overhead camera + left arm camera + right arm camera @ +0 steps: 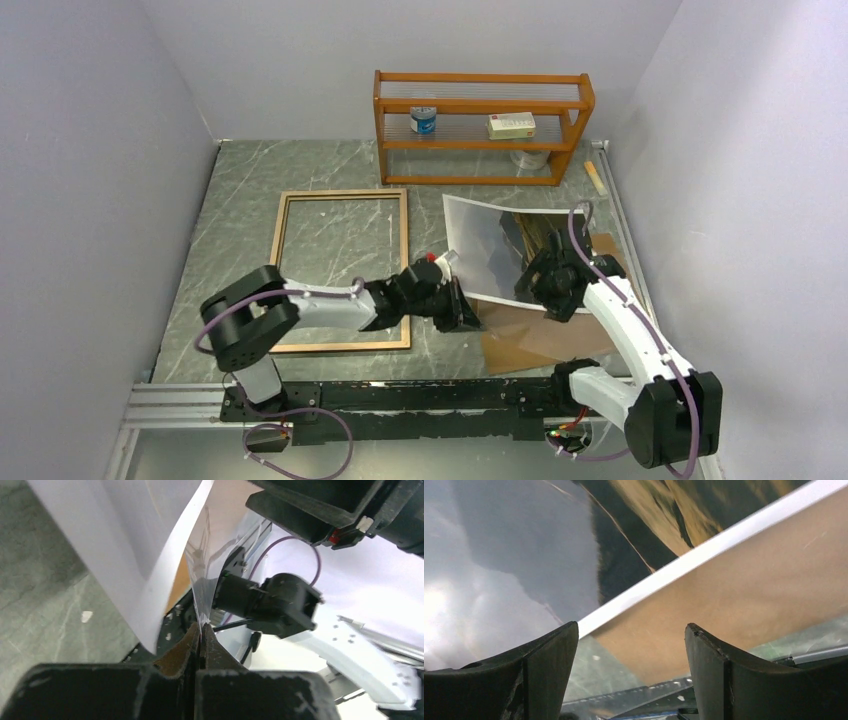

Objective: Put the photo into the frame
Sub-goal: Pick up the photo frame item at the center of the board.

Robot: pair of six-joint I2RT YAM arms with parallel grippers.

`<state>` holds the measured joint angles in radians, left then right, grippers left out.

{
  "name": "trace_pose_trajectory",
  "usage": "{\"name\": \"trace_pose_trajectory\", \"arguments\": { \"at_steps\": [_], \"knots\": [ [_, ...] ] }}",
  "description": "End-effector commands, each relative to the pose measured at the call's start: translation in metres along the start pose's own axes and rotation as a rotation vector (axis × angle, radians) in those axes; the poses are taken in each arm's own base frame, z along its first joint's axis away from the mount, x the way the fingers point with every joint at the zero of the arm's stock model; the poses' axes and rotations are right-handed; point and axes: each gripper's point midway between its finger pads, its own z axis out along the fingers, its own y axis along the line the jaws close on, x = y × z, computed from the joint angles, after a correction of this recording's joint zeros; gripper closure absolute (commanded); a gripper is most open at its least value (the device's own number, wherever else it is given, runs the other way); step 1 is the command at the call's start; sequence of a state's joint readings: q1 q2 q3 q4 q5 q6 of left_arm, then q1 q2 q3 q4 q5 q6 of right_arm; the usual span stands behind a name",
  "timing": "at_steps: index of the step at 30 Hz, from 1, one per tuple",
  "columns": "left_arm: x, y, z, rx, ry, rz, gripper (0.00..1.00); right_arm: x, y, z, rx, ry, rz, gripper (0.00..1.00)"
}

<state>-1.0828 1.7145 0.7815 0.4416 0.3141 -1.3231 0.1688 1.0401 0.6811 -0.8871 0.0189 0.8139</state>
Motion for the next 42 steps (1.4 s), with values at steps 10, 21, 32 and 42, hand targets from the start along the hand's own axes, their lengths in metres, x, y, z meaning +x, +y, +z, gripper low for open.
{"name": "trace_pose_trajectory", "arguments": {
  "at_steps": [10, 21, 32, 42],
  "knots": [
    [-0.041, -0.025, -0.116, -0.527, 0.011, 0.138, 0.97, -0.062, 0.045, -0.072, -0.127, -0.221, -0.033, 0.19],
    [-0.076, -0.035, -0.221, -0.604, -0.106, 0.219, 0.98, -0.064, 0.111, -0.096, -0.456, -0.224, -0.308, 0.20],
    [-0.120, -0.033, -0.283, -0.515, -0.185, 0.162, 0.97, 0.001, 0.200, -0.122, -0.649, -0.450, -0.710, 0.14],
    [-0.148, -0.045, -0.309, -0.340, -0.259, 0.034, 0.97, 0.084, 0.243, -0.123, -0.573, -0.666, -1.073, 0.11]
  ]
}}
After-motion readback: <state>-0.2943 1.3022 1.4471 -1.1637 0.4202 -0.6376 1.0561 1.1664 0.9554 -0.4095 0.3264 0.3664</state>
